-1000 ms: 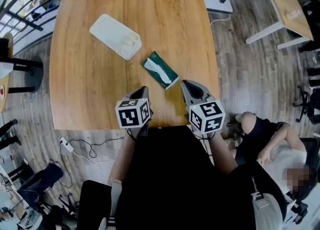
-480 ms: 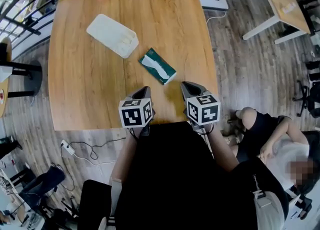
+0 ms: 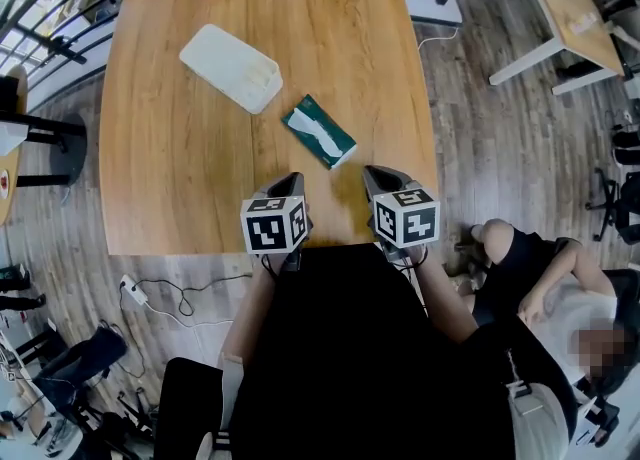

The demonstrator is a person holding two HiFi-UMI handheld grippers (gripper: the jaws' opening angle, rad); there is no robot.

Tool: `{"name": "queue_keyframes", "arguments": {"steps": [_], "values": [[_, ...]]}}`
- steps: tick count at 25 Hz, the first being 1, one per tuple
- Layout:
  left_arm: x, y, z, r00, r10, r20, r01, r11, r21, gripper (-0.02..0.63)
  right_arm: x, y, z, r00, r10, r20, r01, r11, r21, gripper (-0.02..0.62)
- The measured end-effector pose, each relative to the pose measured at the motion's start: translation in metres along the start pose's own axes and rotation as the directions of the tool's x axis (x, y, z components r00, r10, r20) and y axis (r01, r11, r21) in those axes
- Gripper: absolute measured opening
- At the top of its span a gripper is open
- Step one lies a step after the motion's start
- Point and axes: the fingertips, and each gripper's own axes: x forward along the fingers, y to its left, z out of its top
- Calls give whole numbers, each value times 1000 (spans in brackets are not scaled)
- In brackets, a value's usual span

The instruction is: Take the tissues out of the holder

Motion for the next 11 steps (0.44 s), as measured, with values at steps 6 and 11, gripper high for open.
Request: {"name": "queue_keyframes", "arguments": {"steps": [6, 11], "values": [[1, 4, -1, 1000, 5, 5, -5, 1000, -7, 11, 3, -2, 0, 1000, 1, -6, -1, 1000, -6, 11], [0, 9, -1, 1000, 7, 5, -7, 1000, -10, 11, 4, 0, 1, 1000, 2, -10, -2, 1000, -11, 11]]}}
